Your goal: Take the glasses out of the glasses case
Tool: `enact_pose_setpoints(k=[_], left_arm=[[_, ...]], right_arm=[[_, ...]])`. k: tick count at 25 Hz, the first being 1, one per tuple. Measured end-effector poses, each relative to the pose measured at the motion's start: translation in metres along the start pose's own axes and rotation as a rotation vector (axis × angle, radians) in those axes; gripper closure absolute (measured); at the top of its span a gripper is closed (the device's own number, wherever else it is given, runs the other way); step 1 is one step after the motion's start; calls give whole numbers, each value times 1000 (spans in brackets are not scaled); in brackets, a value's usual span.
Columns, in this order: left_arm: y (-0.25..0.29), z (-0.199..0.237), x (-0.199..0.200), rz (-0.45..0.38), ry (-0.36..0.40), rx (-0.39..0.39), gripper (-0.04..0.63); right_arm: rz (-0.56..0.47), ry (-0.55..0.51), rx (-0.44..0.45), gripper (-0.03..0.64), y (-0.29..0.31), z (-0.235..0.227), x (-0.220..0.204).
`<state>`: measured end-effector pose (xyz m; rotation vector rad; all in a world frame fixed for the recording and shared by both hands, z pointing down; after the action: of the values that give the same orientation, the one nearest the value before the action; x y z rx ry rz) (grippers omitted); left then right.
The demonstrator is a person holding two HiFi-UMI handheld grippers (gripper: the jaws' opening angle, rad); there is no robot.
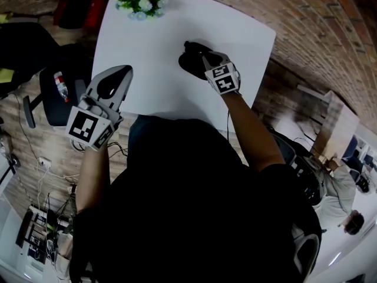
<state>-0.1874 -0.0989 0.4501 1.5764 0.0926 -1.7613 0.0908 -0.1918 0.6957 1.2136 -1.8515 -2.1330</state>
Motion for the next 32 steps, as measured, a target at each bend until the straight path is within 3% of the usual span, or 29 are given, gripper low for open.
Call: enact_pose_setpoints(k=[32], left_arm=[[-8, 14, -21, 5, -55, 1, 583]], right_arm=[[184, -395, -143, 528, 44, 4, -8]])
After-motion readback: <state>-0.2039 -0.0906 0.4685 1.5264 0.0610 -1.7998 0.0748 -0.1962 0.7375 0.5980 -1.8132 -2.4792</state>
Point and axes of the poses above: the fingertips, and each gripper's own axes: y forward along the fingers, z to its left, x out of its top, the point moved 6 cm from there along -y, backward along the fingers, and after that the axes turned 4 degrees about z, right-handed, at the moved point
